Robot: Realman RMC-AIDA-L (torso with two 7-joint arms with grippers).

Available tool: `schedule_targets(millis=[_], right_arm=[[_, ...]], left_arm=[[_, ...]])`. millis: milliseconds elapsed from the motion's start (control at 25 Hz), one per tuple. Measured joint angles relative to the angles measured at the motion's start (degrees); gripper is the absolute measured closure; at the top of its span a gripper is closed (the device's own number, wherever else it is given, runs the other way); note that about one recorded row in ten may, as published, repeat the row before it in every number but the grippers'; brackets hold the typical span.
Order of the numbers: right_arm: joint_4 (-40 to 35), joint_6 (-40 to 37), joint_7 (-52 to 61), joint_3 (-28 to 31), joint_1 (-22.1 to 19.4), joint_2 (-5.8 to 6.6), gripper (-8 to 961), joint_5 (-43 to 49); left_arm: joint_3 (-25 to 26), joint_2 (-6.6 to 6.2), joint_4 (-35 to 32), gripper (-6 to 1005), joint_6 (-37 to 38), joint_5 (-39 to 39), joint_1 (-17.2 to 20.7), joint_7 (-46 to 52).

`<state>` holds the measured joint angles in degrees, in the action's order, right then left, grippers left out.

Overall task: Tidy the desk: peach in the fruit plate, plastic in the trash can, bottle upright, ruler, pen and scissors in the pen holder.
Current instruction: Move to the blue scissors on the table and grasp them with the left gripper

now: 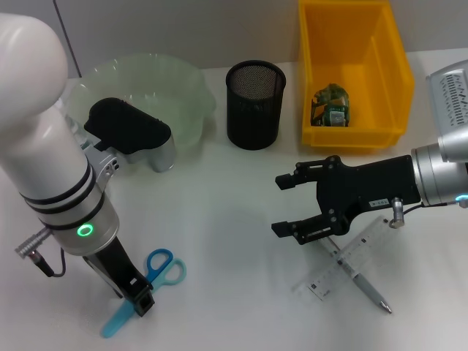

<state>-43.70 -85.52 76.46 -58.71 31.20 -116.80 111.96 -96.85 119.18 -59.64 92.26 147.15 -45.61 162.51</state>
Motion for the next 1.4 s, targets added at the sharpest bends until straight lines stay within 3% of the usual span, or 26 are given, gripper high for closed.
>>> schedule_targets(millis=[1400], right_arm=[[-0.1,0.0,0.0,0.0,-0.1,0.00,140,-0.2]], left_arm=[[-2.6,0.00,-1.4,564,0.0,1.0,0.0,2.3]])
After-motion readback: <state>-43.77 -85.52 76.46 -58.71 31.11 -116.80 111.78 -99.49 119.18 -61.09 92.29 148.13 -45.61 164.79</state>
